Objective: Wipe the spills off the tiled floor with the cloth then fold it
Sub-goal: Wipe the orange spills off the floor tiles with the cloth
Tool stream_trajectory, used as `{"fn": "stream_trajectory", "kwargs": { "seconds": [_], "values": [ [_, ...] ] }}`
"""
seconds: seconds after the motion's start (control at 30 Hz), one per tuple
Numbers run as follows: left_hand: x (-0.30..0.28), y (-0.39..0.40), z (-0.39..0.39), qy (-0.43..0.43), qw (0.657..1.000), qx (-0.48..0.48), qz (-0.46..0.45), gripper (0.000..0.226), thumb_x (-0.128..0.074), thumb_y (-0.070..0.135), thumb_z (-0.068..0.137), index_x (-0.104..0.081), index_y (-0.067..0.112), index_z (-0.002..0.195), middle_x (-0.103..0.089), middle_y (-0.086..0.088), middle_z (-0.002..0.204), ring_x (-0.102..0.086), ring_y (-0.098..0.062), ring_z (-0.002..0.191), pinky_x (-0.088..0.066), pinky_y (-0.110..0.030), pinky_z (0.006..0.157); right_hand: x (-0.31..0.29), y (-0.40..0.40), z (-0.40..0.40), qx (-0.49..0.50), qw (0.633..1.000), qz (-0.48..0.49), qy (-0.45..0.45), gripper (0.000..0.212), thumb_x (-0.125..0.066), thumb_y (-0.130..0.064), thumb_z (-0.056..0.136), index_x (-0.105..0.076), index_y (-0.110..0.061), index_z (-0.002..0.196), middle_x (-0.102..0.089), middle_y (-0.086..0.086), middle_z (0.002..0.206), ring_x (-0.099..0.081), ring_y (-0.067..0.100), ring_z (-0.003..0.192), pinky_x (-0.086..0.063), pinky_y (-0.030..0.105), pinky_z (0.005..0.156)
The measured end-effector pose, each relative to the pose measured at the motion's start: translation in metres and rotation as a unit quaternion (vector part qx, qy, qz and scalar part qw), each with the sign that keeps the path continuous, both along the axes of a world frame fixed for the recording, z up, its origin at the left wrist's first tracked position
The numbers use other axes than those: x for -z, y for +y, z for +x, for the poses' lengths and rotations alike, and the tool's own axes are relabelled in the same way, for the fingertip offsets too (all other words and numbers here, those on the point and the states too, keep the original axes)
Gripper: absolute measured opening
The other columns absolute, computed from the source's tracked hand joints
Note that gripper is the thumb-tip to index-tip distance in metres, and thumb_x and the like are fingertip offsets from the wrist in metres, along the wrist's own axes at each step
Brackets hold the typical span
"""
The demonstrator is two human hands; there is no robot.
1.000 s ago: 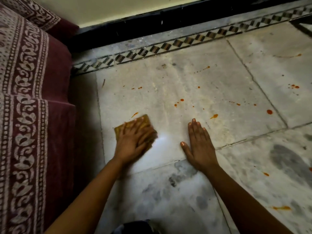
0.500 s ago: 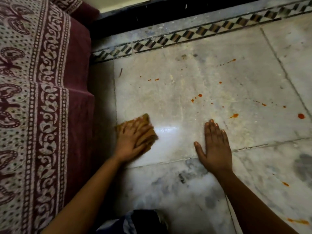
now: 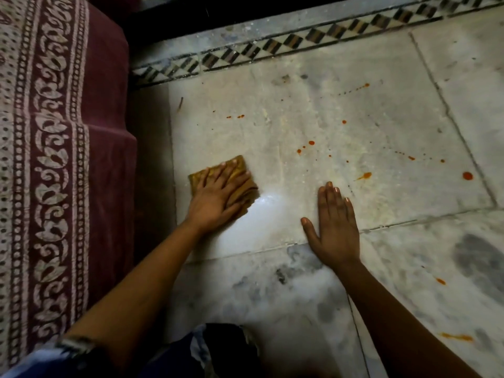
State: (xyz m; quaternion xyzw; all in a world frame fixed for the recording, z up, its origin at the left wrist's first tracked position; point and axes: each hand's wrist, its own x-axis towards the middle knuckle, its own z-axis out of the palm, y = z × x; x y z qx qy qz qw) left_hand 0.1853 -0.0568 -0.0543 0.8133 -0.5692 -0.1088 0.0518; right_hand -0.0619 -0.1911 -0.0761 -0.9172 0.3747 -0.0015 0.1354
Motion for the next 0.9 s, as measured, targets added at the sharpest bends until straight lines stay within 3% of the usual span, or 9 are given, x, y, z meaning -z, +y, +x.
{"fn": "stream_trajectory", "kwargs": {
  "seconds": [0.13, 0.2, 0.33, 0.47, 0.6, 0.73, 0.8, 0.9],
  "values": [
    [0.001, -0.014, 0.053, 0.005, 0.986, -0.167, 0.011, 0.076, -0.02, 0.065, 0.077, -0.025, 0.033, 0.146, -0.012, -0.004, 0.158, -0.011, -0.027, 0.144, -0.002, -0.042, 0.113, -0.004, -0.009, 0.011, -0.039, 0.999, -0.001, -0.014, 0.07, -0.02, -0.047, 0.095, -0.015, -0.002, 0.147, -0.008, 0.013, 0.155, -0.007, 0.021, 0.144, 0.001, 0.031, 0.116],
    [0.0, -0.047, 0.069, 0.013, 0.977, -0.21, 0.02, 0.07, -0.026, 0.061, 0.083, -0.022, 0.033, 0.147, -0.009, -0.004, 0.159, -0.008, -0.026, 0.145, -0.002, -0.044, 0.113, -0.007, -0.018, 0.024, -0.078, 0.997, -0.005, -0.021, 0.069, -0.022, -0.046, 0.095, -0.016, -0.002, 0.147, -0.008, 0.012, 0.155, -0.007, 0.02, 0.144, -0.002, 0.032, 0.116],
    [-0.003, -0.09, 0.062, 0.016, 0.99, -0.136, 0.031, 0.063, -0.031, 0.055, 0.089, -0.021, 0.032, 0.147, -0.006, -0.004, 0.159, -0.003, -0.025, 0.146, 0.001, -0.045, 0.114, -0.009, -0.033, 0.045, -0.172, 0.985, 0.008, -0.007, 0.067, -0.023, -0.046, 0.096, -0.016, -0.005, 0.148, -0.01, 0.01, 0.156, -0.007, 0.019, 0.144, -0.006, 0.033, 0.117],
    [-0.002, -0.044, 0.044, 0.015, 0.999, -0.033, 0.021, 0.068, -0.021, 0.06, 0.084, -0.02, 0.034, 0.147, -0.012, -0.004, 0.158, -0.009, -0.026, 0.145, 0.001, -0.043, 0.114, -0.004, -0.036, 0.047, -0.213, 0.977, 0.011, 0.008, 0.067, -0.026, -0.046, 0.095, -0.018, -0.007, 0.148, -0.014, 0.01, 0.156, -0.011, 0.019, 0.145, -0.012, 0.035, 0.117],
    [-0.002, -0.029, 0.086, 0.004, 0.984, -0.179, 0.015, 0.067, -0.025, 0.058, 0.085, -0.023, 0.032, 0.147, -0.016, -0.008, 0.157, -0.013, -0.029, 0.144, -0.002, -0.045, 0.113, -0.005, -0.036, 0.048, -0.209, 0.978, 0.026, 0.006, 0.067, -0.031, -0.045, 0.094, -0.023, -0.006, 0.147, -0.018, 0.01, 0.155, -0.015, 0.019, 0.144, -0.014, 0.037, 0.117],
    [-0.004, -0.098, 0.116, 0.017, 0.961, -0.277, 0.005, 0.057, -0.035, 0.048, 0.096, -0.02, 0.032, 0.148, -0.009, -0.007, 0.158, -0.008, -0.028, 0.144, 0.0, -0.046, 0.114, -0.006, -0.037, 0.048, -0.204, 0.978, 0.032, -0.003, 0.067, -0.032, -0.044, 0.093, -0.023, -0.007, 0.147, -0.019, 0.01, 0.155, -0.015, 0.019, 0.144, -0.014, 0.037, 0.116],
    [-0.004, -0.134, 0.115, 0.015, 0.971, -0.24, 0.007, 0.058, -0.032, 0.05, 0.096, -0.018, 0.031, 0.148, -0.007, -0.008, 0.158, -0.006, -0.028, 0.145, 0.001, -0.047, 0.114, -0.005, -0.037, 0.048, -0.207, 0.978, 0.029, -0.004, 0.067, -0.032, -0.044, 0.092, -0.023, -0.007, 0.147, -0.019, 0.01, 0.155, -0.014, 0.019, 0.143, -0.014, 0.037, 0.116],
    [0.002, -0.147, 0.083, 0.009, 0.994, -0.108, 0.019, 0.063, -0.021, 0.058, 0.089, -0.018, 0.033, 0.148, -0.008, -0.008, 0.158, -0.006, -0.028, 0.145, 0.001, -0.048, 0.115, -0.004, -0.036, 0.05, -0.203, 0.979, 0.028, -0.011, 0.067, -0.033, -0.044, 0.092, -0.024, -0.006, 0.147, -0.019, 0.01, 0.154, -0.015, 0.019, 0.144, -0.016, 0.038, 0.116]
  ]
}}
